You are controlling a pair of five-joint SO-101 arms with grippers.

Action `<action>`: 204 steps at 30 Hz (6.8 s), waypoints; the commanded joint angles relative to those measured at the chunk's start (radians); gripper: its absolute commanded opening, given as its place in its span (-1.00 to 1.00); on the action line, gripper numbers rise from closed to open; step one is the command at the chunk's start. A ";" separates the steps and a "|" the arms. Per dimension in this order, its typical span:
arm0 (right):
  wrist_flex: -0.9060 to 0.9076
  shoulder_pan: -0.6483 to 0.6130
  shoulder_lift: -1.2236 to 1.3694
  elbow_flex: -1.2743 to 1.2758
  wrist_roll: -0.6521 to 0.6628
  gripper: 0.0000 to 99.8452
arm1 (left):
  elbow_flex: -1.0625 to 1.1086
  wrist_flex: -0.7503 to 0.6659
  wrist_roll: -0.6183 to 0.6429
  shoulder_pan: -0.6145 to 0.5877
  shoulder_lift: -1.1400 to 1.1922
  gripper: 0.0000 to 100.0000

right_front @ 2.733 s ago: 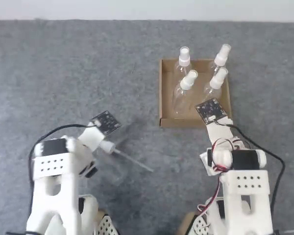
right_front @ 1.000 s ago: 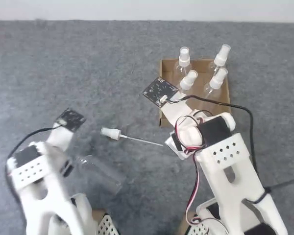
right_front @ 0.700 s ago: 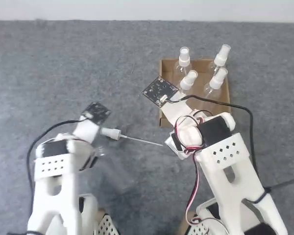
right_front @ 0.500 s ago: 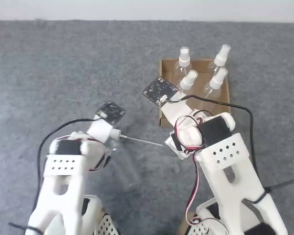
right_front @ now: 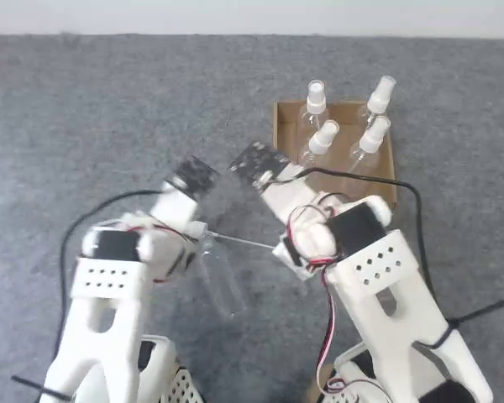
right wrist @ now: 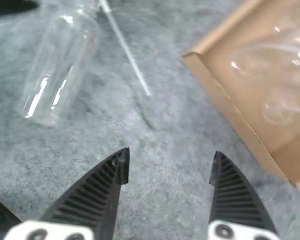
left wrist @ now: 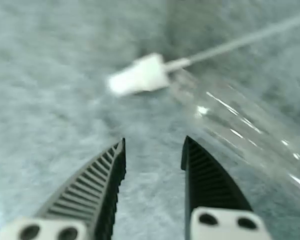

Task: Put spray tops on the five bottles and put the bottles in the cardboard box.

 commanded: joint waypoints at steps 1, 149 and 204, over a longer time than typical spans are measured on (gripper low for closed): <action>-0.059 -0.088 0.004 -0.066 -0.034 -0.57 | -0.136 0.044 -0.049 -0.052 -0.003 -0.66; -0.381 1.274 0.189 0.247 0.434 -0.99 | -0.487 -0.127 0.914 0.061 0.910 -0.69; -0.384 1.274 0.182 0.305 0.540 -0.99 | -0.638 -0.017 0.427 0.018 0.922 -0.73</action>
